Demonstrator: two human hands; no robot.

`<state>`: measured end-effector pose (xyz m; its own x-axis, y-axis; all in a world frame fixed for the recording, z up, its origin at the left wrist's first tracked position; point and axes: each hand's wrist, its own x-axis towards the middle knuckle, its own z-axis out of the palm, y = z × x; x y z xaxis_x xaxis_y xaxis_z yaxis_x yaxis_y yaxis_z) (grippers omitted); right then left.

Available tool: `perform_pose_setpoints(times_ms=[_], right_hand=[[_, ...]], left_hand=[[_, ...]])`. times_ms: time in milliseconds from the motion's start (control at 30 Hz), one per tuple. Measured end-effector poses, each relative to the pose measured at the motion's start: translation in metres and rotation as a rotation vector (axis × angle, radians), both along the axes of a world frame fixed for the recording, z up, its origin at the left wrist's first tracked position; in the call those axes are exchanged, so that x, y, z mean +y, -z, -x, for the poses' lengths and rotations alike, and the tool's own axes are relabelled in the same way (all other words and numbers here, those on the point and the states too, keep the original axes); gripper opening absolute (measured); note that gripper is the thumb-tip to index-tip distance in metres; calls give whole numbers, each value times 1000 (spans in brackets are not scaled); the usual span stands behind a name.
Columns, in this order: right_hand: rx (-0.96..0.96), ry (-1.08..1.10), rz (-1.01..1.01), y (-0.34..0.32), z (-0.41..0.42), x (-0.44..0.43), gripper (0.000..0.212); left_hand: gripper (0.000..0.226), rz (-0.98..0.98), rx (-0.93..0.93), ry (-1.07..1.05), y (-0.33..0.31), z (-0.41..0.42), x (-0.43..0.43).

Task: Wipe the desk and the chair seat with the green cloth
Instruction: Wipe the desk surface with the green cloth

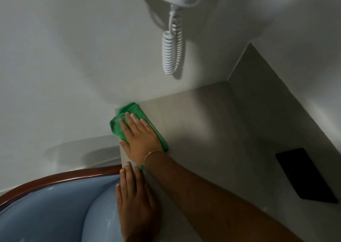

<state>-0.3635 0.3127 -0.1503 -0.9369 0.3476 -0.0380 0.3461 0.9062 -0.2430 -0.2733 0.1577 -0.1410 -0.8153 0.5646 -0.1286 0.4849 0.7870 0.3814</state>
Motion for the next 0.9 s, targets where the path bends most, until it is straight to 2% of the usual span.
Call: perform_pose_setpoints(times_ms=[167,300,467,533,667,767,900], right_hand=[[27,-25,-53,-3,-20,47,69],[36,193,-72,-3,-69,123,66],[-52,486,-90,-11,-157,228,67],[-70,495,-65,-13,-180,246,67],[-93,545,-59,-10,-178,232,67],[-80,652,-85,-14,-161,182,68],[-12,398,-42,-14,-143,59,66]], left_hand=[[69,-18,44,-44,1,-2,4],[69,30,23,-29,12,0,0],[67,27,34,-22,14,-1,0],[67,27,28,-22,13,-1,-1],[67,30,18,-6,11,-2,-5],[67,23,14,-13,8,-1,-5],[66,12,26,-14,7,-2,-5]])
